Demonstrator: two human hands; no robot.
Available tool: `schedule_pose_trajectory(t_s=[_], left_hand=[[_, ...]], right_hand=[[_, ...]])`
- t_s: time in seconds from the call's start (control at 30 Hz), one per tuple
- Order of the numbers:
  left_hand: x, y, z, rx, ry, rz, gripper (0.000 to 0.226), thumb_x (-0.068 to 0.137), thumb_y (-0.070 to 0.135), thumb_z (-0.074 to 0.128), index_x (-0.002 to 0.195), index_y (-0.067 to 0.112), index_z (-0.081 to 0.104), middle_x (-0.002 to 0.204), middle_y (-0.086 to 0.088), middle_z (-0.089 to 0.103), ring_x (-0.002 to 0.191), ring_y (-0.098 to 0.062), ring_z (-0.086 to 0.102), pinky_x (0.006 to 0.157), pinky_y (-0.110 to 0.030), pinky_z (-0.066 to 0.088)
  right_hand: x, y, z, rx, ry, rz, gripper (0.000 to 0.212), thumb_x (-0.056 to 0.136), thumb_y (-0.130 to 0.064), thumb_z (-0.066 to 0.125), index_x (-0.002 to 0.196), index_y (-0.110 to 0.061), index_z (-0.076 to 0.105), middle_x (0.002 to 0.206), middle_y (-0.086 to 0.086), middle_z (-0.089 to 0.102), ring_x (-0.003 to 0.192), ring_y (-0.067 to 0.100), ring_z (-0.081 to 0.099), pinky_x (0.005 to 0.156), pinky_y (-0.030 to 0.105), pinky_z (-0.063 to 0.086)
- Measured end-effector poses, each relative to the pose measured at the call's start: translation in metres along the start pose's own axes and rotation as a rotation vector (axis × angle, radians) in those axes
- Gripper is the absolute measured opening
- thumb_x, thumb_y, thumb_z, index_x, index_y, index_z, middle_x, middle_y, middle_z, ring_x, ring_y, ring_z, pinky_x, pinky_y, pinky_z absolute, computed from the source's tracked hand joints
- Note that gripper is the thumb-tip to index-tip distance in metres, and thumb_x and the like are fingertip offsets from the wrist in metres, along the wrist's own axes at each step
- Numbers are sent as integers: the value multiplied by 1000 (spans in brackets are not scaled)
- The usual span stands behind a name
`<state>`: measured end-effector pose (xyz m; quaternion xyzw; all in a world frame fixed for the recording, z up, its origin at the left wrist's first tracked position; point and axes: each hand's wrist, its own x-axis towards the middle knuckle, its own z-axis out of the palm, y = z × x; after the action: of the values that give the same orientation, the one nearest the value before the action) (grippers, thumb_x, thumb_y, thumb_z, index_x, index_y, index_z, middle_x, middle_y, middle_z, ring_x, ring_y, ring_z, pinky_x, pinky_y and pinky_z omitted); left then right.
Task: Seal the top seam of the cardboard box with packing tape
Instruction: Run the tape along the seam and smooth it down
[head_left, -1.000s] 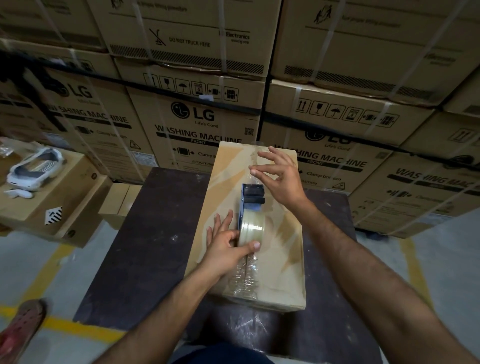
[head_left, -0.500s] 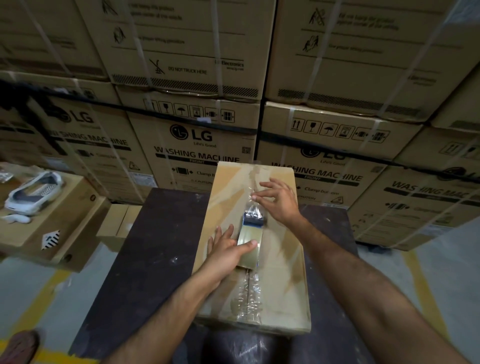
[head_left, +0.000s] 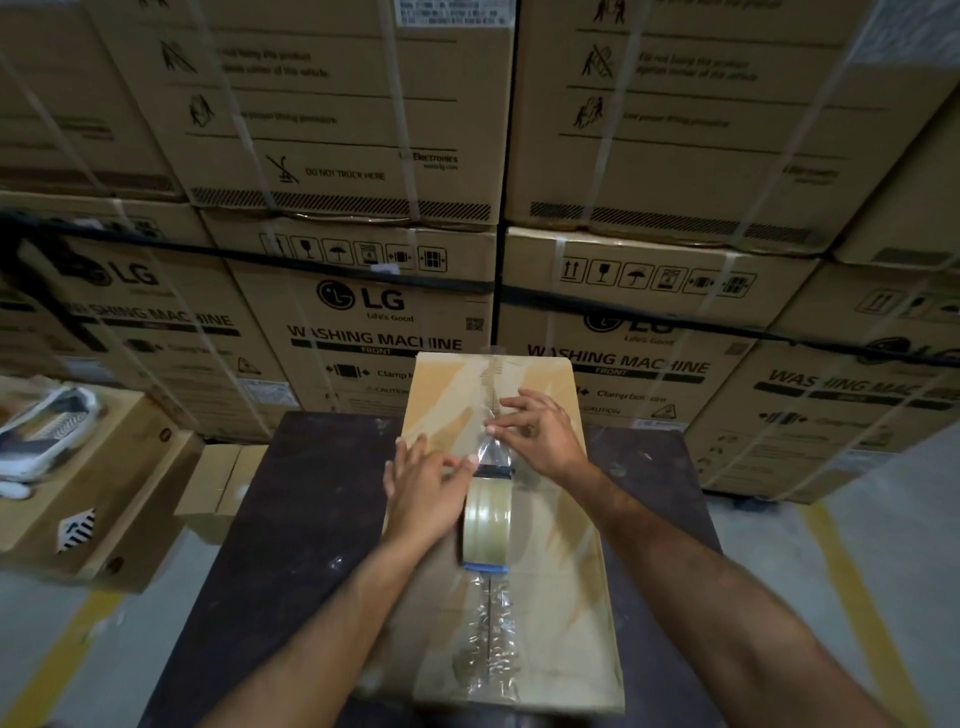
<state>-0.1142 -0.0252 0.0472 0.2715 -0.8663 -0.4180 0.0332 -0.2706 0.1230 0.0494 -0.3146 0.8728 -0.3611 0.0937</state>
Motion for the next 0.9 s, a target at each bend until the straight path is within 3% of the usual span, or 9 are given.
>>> schedule_pose_trajectory(t_s=[0.1,0.2,0.43,0.63,0.9], left_hand=[[41,7,0,42,-40,-2,29,99,44,66,124,32,76,179,-1,17,166,-25,-5,131,-53,-8],[67,17,3,16,-160,-25,29,101,40,65,126,31,77,179,1,17,166,-24,-6,132,-51,-6],[79,19,9,-161,-241,-66,11,98,26,73,96,24,83,176,-3,28,166,-25,-4,132,-48,-3],[80,25,5,-250,-232,-115,33,94,13,72,69,32,79,175,-6,31,166,-26,-2,135,-52,-2],[86,25,2,-251,-279,-165,17,89,3,73,97,12,85,175,-7,30,166,-27,-7,134,-54,-8]], right_hand=[[-1,2,1,7,12,-14,28,93,-43,80,118,-29,84,146,-1,68,150,22,42,124,55,30],[-2,3,3,0,36,-47,28,93,-41,80,118,-28,84,144,0,69,148,23,44,122,55,33],[-5,7,8,-67,121,-118,24,92,-37,83,114,-26,86,134,0,75,141,26,54,115,55,41],[-7,9,11,-179,248,-409,17,81,-27,94,96,-21,88,113,3,81,117,35,71,96,48,54],[-9,11,10,-119,188,-419,17,80,-27,95,96,-23,89,111,3,80,117,34,70,93,51,56]])
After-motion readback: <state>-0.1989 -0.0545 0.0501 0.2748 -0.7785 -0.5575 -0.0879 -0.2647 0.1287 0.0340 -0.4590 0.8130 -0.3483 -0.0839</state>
